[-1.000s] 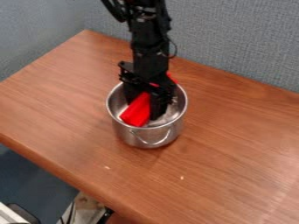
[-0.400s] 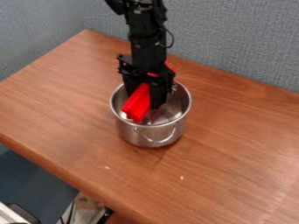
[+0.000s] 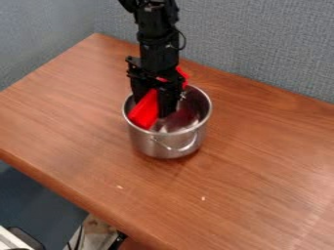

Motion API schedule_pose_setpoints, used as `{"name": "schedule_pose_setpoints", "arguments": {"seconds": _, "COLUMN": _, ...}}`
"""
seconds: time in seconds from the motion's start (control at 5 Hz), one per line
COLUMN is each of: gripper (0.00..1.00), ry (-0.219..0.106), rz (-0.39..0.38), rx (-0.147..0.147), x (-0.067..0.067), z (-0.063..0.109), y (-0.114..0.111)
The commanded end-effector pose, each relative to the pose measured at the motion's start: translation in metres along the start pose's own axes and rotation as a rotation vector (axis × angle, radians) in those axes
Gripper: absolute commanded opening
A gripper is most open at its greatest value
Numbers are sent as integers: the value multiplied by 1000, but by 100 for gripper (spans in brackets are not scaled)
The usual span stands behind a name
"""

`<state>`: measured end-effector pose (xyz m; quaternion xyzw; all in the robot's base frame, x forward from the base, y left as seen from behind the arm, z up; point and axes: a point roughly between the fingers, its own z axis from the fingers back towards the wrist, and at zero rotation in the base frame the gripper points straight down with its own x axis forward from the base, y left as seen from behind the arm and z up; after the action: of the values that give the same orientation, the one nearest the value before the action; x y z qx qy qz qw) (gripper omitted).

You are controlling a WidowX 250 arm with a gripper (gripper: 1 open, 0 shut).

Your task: Put the red object in the metal pot

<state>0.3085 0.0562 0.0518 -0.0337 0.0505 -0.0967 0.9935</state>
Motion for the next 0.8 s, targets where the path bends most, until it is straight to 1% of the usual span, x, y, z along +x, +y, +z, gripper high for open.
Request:
{"name": "schedule_pose_setpoints", "arguments": {"seconds": 0.0, "gripper": 0, "ry": -86, "rz": 61, "rx": 4, "x": 0, "z": 13, "y": 4}}
{"name": "schedule_pose_setpoints", "arguments": {"seconds": 0.2, "gripper": 0, "ry": -141, "rz": 116, "rx": -14, "x": -4, "z": 14, "y": -1}}
{"name": "schedule_pose_setpoints", "arguments": {"seconds": 0.6, "gripper": 0, "ry": -73, "rz": -94, "rx": 55, "x": -3, "z": 13, "y": -12}}
